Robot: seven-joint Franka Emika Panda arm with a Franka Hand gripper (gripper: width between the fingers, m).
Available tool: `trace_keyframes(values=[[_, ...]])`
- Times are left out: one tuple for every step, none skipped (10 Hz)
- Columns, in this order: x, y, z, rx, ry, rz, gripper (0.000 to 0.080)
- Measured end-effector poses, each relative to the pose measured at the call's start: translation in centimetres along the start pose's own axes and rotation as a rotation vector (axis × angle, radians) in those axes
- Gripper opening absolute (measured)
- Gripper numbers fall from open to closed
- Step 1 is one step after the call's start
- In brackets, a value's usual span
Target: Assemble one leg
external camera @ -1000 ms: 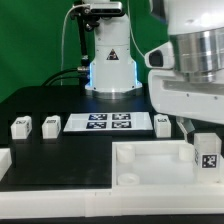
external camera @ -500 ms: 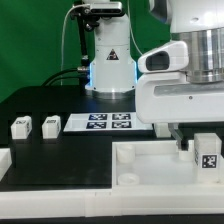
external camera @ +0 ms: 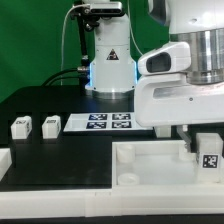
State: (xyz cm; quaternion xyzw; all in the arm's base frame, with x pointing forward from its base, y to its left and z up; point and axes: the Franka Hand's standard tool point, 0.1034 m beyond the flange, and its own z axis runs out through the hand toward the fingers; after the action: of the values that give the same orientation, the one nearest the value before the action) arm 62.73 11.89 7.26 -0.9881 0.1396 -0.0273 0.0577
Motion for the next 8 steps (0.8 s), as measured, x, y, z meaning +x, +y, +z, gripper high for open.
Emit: trace_keyframes(values=[[0.03, 0.29, 0.07, -0.003, -0.001, 0.092, 0.0304], [0.05, 0.35, 0.07, -0.003, -0.001, 0.204, 0.0303], [0.08, 0.42, 0.06, -0.004, 0.0, 0.314, 0.0303], [0.1, 0.48, 0.07, 0.004, -0.005, 0.454, 0.0303], [0.12, 0.63, 0.07, 0.021, -0.02, 0.649, 0.0303], [0.01, 0.56, 0.14, 0.038, -0.043, 0.838, 0.0303], [-0.07, 0.43, 0.19, 0.05, -0.066, 0.996, 0.0302], [-0.08, 0.28, 0.23, 0.059, -0.089, 1.115, 0.0302]])
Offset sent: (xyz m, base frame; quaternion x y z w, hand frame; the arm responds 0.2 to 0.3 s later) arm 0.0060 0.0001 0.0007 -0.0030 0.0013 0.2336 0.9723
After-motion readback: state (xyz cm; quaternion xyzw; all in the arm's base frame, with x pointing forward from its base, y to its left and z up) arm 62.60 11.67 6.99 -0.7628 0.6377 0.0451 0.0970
